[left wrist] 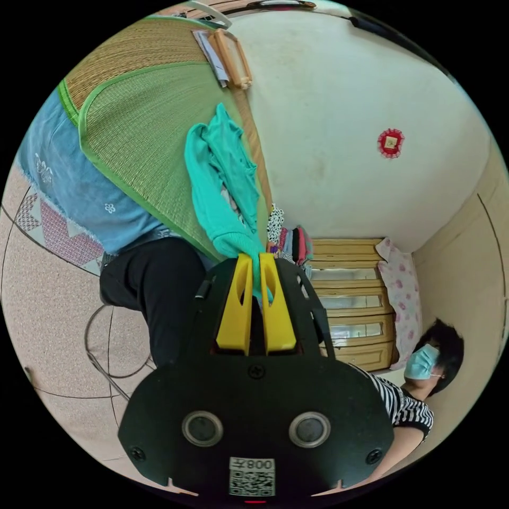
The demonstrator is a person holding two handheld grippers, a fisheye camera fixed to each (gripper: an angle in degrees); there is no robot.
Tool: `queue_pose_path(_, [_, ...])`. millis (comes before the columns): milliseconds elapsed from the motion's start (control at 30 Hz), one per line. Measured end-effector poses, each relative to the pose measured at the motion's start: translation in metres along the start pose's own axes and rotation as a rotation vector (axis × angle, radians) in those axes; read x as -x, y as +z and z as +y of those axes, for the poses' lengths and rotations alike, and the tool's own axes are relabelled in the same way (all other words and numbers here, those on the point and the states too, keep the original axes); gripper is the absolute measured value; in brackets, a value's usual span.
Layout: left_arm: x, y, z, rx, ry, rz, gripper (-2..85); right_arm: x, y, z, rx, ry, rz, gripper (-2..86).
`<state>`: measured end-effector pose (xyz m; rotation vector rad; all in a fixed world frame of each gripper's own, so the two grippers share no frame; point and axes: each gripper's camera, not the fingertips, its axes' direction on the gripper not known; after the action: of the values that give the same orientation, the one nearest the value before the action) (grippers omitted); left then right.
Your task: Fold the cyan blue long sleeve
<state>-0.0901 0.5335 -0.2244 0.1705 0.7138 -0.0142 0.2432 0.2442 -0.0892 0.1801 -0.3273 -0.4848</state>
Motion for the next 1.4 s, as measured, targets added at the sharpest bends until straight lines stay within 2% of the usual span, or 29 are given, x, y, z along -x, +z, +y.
queue_pose_path(367, [-0.029,-0.019,0.081,-0.024,0.083,0.11,2.8,0.034,-0.056,0.078,-0.08,-0.085,-0.068,0.4])
queue_pose_path(733, [-0.048,-0.024,0.105,-0.062,0.14,0.152,2.8,0.053,-0.08,0.104,-0.093,-0.168,-0.094,0.3])
queue_pose_path(1100, [-0.037,0.005,0.052,-0.059,0.094,0.157,2.7,0.026,-0.065,0.069,-0.104,-0.133,-0.114,0.4])
queue_pose_path(1400, [-0.038,0.042,-0.045,-0.03,0.107,0.149,2.6,-0.002,-0.044,0.006,-0.129,-0.113,-0.098,0.4])
